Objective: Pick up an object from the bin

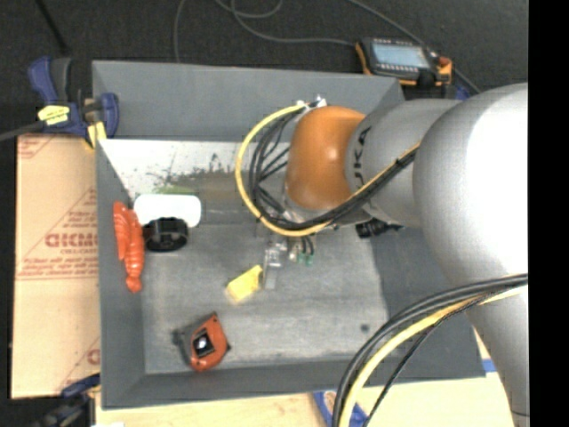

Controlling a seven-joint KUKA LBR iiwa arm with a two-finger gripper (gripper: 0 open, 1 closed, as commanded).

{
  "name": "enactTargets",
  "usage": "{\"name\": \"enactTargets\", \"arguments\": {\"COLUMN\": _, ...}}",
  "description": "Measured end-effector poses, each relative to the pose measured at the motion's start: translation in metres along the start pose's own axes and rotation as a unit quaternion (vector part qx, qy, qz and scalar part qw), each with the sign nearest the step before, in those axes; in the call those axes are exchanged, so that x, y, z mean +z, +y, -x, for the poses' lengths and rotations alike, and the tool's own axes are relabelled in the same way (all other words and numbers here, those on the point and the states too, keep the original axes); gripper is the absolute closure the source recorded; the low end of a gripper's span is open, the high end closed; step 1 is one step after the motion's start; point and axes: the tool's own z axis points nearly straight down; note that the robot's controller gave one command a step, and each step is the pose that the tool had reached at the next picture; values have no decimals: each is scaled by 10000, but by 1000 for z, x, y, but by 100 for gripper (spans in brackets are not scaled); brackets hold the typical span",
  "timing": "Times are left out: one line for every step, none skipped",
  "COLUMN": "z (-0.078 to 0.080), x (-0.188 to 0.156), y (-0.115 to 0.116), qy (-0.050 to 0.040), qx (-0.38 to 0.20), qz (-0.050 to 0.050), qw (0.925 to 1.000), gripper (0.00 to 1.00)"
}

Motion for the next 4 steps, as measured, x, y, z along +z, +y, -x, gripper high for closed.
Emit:
{"name": "enactTargets", "arguments": {"z": -18, "x": -2, "y": 13, "qy": -22, "qx": -237, "qz": 44, "qw": 9997, "gripper": 0}}
{"name": "enactTargets", "arguments": {"z": 17, "x": -5, "y": 50, "qy": -45, "qx": -1158, "qz": 27, "qw": 9933, "gripper": 100}}
{"name": "enactTargets", "arguments": {"z": 17, "x": -5, "y": 50, "qy": -46, "qx": -1154, "qz": 29, "qw": 9933, "gripper": 100}}
{"name": "enactTargets", "arguments": {"z": 13, "x": -25, "y": 60, "qy": -31, "qx": -1097, "qz": 30, "qw": 9940, "gripper": 100}}
